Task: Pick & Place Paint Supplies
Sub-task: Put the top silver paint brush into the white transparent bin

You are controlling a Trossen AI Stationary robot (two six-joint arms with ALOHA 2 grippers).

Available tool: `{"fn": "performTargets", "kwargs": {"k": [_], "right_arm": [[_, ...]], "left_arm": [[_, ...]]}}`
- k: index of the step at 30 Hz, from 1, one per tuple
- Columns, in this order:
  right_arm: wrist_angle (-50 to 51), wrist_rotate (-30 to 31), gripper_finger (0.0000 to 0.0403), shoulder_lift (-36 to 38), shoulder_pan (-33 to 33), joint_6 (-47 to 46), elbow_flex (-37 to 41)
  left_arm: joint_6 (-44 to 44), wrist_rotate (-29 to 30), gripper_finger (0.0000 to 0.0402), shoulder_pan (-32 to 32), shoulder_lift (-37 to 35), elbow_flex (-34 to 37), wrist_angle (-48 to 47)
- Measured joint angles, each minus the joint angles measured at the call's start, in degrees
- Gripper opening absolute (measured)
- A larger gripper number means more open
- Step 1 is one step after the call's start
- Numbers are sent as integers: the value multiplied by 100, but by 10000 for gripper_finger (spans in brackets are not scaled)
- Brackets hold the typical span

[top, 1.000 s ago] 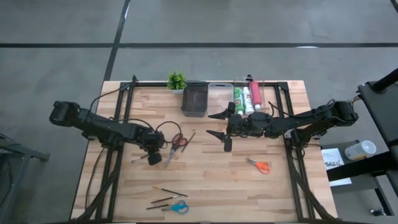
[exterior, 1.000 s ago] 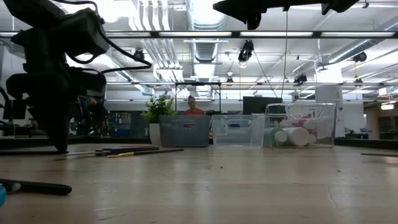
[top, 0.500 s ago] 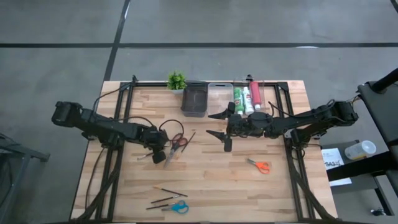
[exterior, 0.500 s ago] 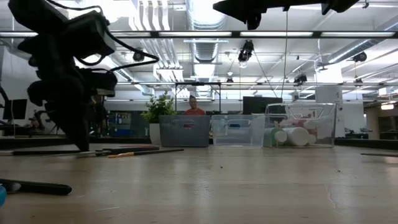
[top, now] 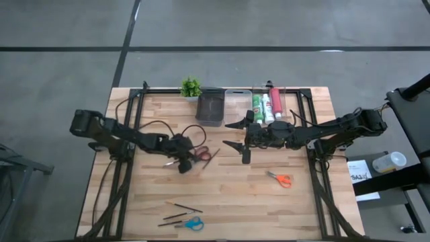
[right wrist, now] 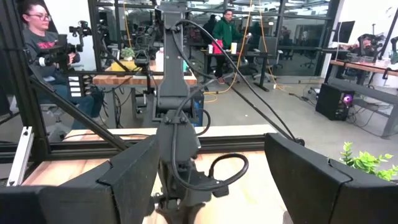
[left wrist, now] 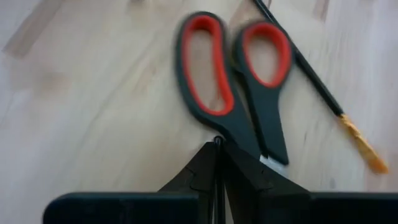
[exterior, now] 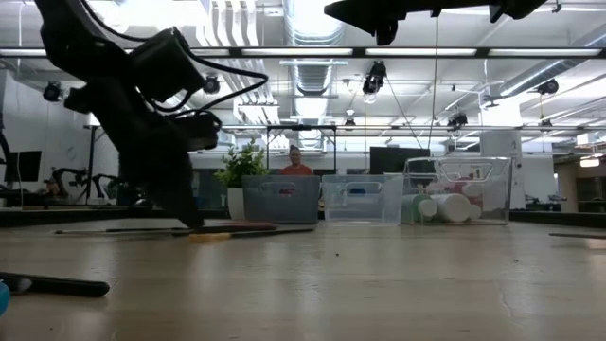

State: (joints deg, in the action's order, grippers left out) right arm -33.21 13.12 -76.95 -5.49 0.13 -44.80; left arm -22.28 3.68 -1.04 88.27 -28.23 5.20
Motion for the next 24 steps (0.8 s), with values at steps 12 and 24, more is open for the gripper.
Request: {"fn": "performTargets", "kwargs": {"k": [12,24], "right_arm": [[-2,-1,288,0,0,-7,0],[-2,1,288,0,1,-6,2]], "left_arm": [[4,20,33,18,802,-157,1513],[651,-20,33,18,733,-1387,-57]]}}
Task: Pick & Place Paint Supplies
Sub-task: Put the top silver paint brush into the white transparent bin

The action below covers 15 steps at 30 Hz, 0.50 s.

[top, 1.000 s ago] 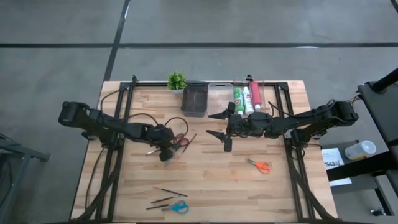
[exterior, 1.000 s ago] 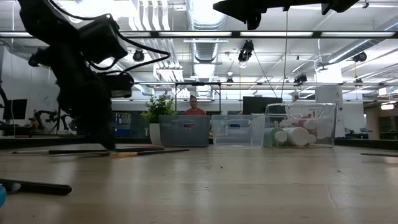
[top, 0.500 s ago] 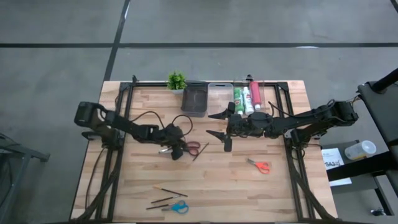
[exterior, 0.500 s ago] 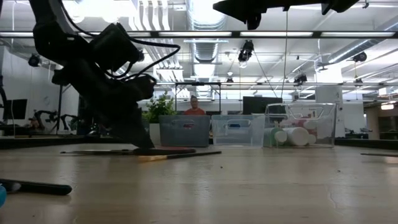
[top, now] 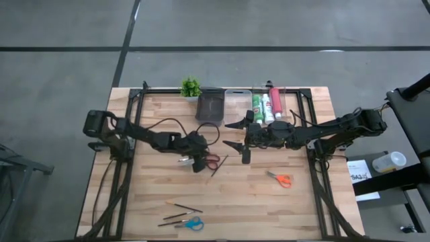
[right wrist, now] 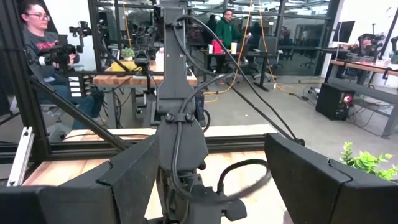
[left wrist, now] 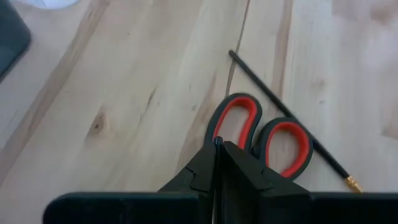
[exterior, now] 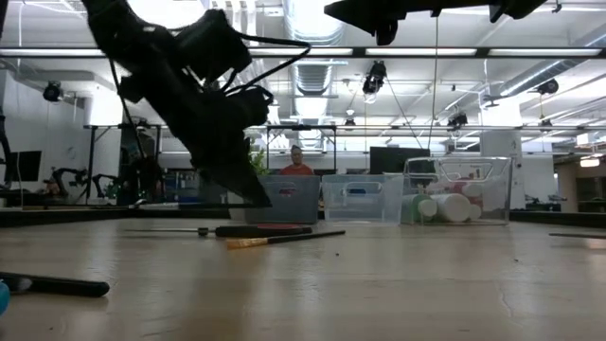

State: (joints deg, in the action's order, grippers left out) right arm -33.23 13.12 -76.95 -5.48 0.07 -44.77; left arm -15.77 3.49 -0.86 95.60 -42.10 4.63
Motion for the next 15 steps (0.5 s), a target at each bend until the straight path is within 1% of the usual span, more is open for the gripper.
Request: {"fn": "performTargets", "kwargs": {"k": [2,4,10,15], "right_arm": [[1,0,288,0,-2,9,-2],[0,-1,288,0,-1,-3,-1],[0,-2,288,0,-2,0,-2],[0,-1,288,0,-2,0,-2]], "left_arm": [[3,2,33,0,-3,-197,-483],[87,9,33,0,-3,-327,-734],[457,284,33,19,-8,-374,-726],[553,300,33,83,-9,-375,-639]]}}
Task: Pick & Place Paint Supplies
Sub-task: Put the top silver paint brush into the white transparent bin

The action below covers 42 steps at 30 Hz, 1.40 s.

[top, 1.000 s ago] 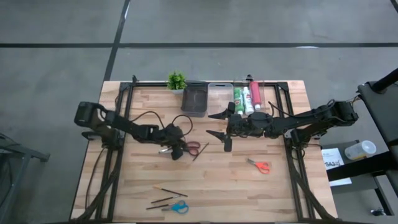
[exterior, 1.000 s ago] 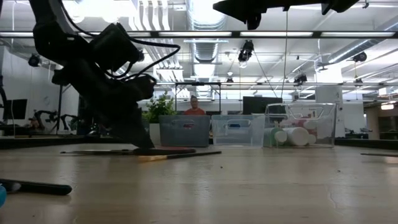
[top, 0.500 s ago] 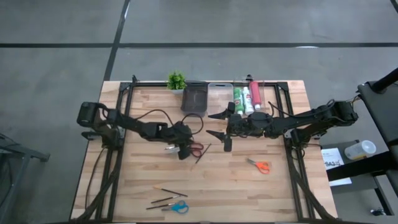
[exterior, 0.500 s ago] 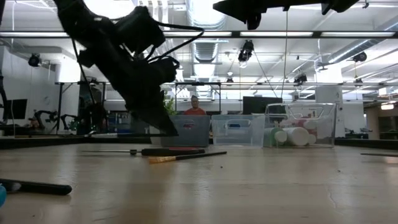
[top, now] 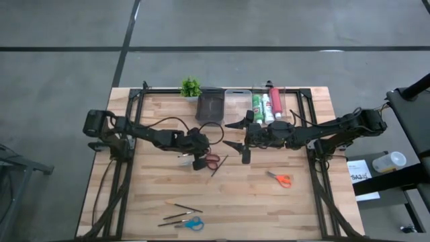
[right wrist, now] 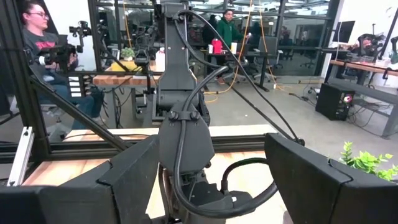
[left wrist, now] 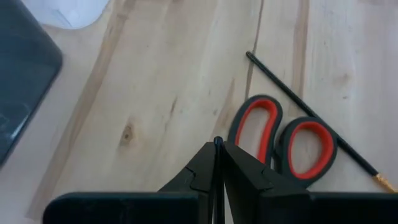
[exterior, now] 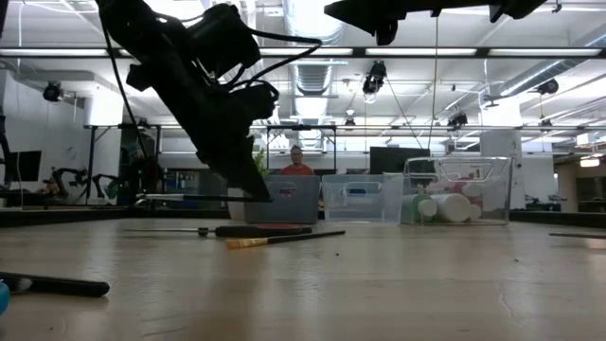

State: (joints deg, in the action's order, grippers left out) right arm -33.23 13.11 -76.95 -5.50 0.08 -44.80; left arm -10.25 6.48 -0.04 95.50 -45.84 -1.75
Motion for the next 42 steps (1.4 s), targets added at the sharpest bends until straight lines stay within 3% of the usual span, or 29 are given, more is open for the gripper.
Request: {"fn": "performTargets", "kwargs": {"k": [9,20,29,38,42], "right_arm": [[1,0,288,0,2,6,0],[-6,1,288,0,0,9,0],[4,-1,288,0,1,3,0],[2,0,288,0,1,-2,0],[2,1,288,0,0,6,0]], "left_arm": [[-1,0,33,135,-4,-71,385],[-71,180,33,429,-4,-928,98],[-1815,499,33,975,-9,-1512,107],[-3895,600,33,1607,-9,-1456,690],[-4201,603,33,1763,-9,-1456,1082]]}}
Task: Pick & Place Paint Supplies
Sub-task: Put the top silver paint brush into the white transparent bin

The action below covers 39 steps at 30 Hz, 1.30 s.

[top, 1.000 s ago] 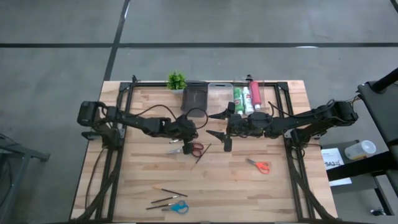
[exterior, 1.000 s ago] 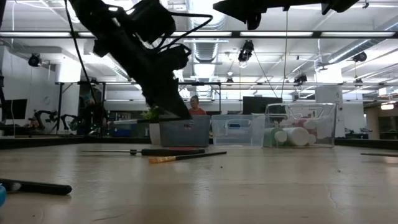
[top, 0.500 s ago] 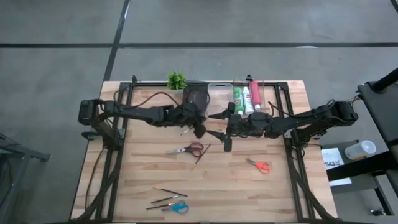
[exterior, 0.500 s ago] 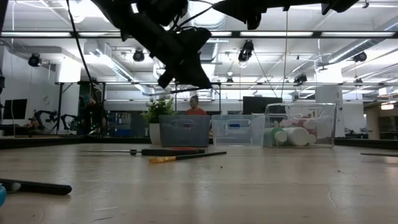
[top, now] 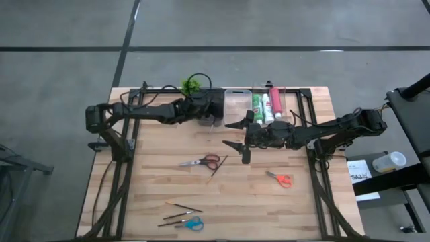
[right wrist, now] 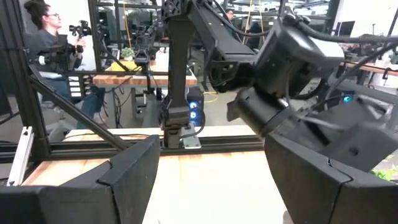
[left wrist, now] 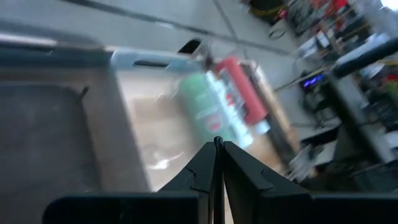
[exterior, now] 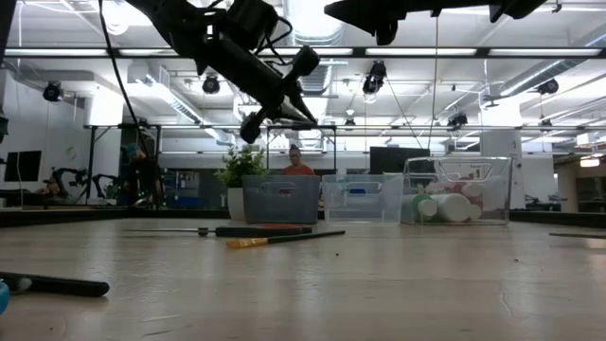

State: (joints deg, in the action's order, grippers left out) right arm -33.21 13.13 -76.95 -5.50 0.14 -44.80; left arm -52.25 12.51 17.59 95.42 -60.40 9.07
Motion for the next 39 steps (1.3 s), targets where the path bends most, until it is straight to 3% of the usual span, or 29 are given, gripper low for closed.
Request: {"fn": "performTargets", "kwargs": {"k": [9,14,27,39], "right_arm": [[4,0,288,0,2,1,0],[10,0,288,0,1,-3,0],[16,1,288,0,2,-1,0],[24,4,288,0,0,-8,0]], "left_arm": [[-11,591,33,102,515,1,1514],[-356,560,33,161,1018,-356,1681],[-525,523,32,304,2180,-1992,277],[-931,895,32,466,2389,-2088,170]]}}
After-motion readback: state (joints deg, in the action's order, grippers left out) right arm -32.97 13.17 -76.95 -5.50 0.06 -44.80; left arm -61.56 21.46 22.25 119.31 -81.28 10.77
